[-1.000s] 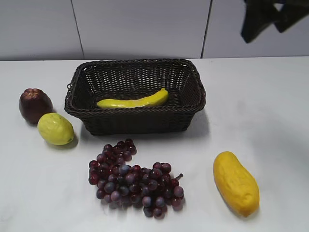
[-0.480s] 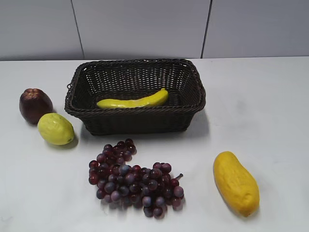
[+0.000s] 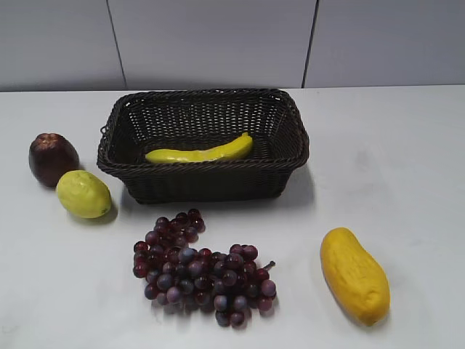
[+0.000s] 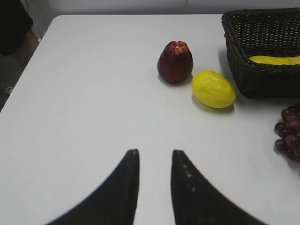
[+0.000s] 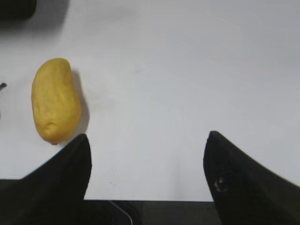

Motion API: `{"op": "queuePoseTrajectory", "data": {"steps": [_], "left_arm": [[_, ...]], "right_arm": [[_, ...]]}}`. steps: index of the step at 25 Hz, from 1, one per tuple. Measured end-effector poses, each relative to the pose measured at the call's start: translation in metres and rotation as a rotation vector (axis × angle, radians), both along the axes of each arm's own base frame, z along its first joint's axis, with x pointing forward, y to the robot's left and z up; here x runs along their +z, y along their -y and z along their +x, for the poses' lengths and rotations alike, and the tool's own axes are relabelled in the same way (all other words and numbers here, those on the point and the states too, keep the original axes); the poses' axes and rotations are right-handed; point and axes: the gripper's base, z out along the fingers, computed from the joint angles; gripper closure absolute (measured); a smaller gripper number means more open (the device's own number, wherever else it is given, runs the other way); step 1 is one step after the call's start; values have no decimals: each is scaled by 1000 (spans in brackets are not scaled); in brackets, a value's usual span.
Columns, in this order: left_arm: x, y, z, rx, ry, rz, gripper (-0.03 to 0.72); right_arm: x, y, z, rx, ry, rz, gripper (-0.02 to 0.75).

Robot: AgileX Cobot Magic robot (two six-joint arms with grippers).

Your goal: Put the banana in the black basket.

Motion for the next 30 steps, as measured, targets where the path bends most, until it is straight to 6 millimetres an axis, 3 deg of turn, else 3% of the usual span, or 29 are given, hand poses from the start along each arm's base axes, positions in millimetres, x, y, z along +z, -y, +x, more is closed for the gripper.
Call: {"op": "queuePoseTrajectory", "data": {"steps": [5, 13, 19, 30], "left_arm": [[0, 0, 0, 0, 0, 0, 459], [0, 0, 0, 0, 0, 0, 459], [0, 0, 0, 0, 0, 0, 459], [0, 0, 0, 0, 0, 0, 459]], "right_arm": [[-1, 7, -38, -54, 171, 14, 145], [-20, 9, -75, -88, 324, -19, 145], [-36, 9, -87, -126, 352, -31, 146], [-37, 9, -87, -130, 348, -34, 147]]}}
